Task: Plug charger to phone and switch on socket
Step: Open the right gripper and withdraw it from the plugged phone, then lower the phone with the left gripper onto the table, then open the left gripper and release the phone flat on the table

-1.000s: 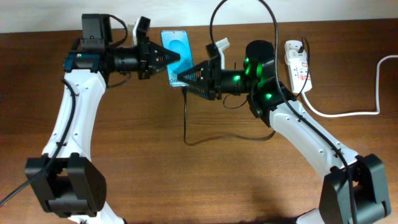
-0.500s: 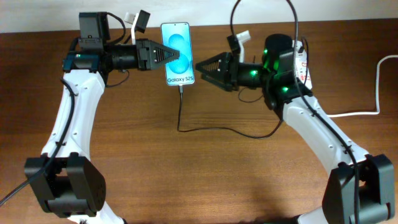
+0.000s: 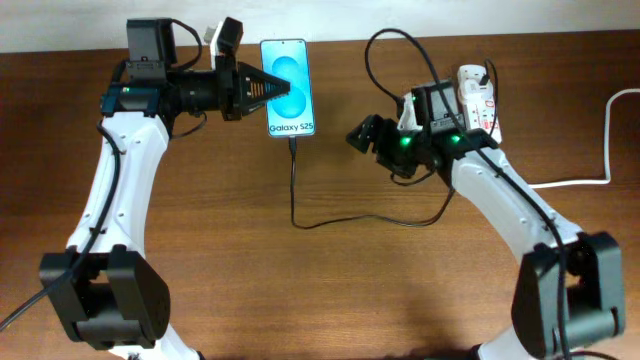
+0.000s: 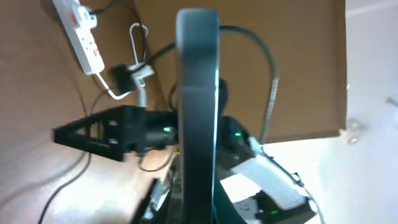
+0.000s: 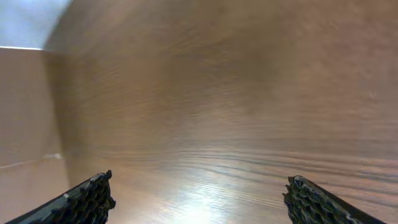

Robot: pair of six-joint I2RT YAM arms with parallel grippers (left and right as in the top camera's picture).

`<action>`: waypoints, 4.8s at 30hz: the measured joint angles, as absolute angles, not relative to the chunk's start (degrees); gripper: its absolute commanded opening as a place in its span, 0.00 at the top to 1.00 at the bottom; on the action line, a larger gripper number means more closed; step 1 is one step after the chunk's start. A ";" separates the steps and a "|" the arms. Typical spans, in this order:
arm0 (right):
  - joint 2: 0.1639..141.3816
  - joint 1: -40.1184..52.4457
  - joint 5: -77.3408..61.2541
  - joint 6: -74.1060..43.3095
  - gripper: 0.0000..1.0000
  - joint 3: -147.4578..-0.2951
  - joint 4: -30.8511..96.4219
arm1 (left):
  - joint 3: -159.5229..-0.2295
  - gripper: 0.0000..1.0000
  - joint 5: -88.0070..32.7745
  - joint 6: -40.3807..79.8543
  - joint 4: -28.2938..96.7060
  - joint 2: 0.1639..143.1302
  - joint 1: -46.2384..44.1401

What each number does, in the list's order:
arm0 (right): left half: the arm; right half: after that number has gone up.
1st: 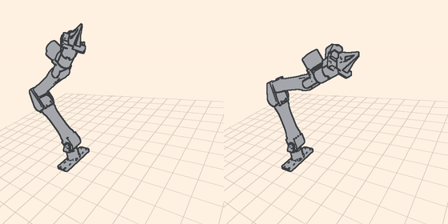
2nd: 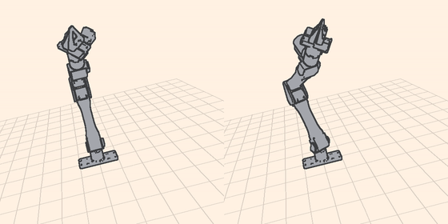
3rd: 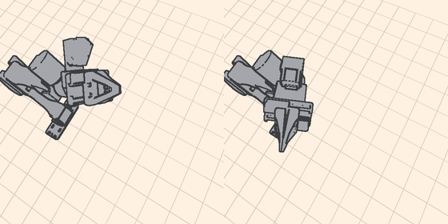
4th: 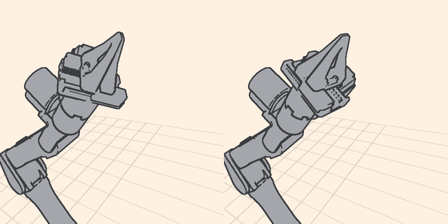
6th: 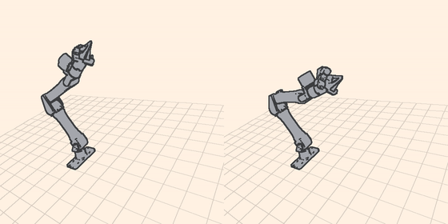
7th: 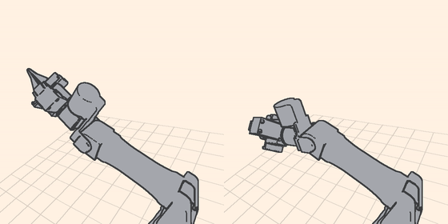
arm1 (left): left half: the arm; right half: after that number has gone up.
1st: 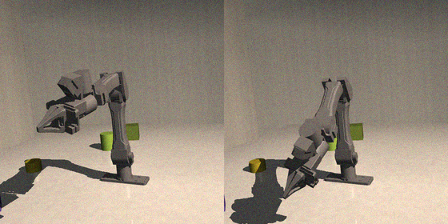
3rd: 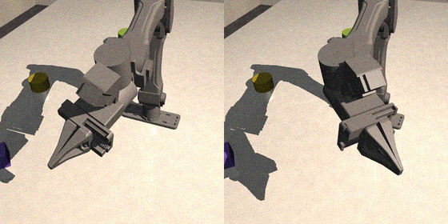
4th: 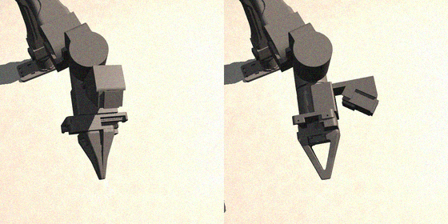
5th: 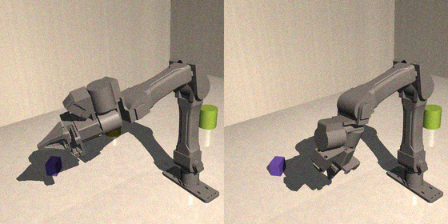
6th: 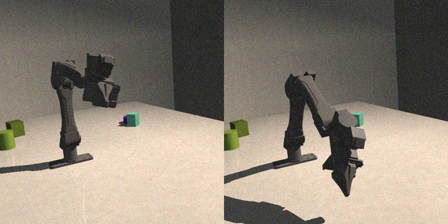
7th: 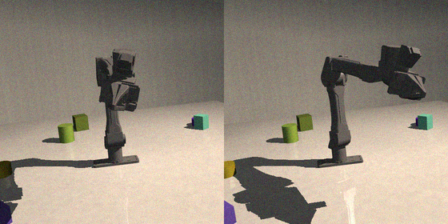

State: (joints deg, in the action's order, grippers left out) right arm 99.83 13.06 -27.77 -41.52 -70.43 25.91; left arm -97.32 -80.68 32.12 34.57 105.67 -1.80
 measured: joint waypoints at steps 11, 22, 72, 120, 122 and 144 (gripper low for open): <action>108.92 13.17 -25.52 -39.77 0.13 -68.95 37.15 | -97.32 1.00 -76.95 45.34 34.89 105.67 -3.84; 108.99 13.17 -25.45 -35.57 0.12 -68.38 44.58 | -97.17 1.00 -60.07 40.18 48.10 105.67 -5.39; 108.95 13.21 -22.17 -29.61 0.11 -68.34 63.61 | -97.14 1.00 -39.20 25.54 42.39 118.76 -9.30; 108.97 13.21 -20.29 -26.35 0.02 -68.45 41.58 | -97.38 0.51 -42.65 16.45 39.92 133.73 -10.76; 108.97 13.21 -20.12 -26.33 0.02 -68.45 41.63 | -97.51 0.48 -42.81 16.40 40.25 133.73 -10.76; 108.97 13.21 -19.25 -26.35 0.02 -68.45 41.30 | -98.52 0.41 -37.58 16.95 45.17 132.53 -11.09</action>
State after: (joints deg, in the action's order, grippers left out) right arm 108.97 13.21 -19.25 -26.35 -68.45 41.30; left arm -98.52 -37.58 16.95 45.17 132.53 -11.09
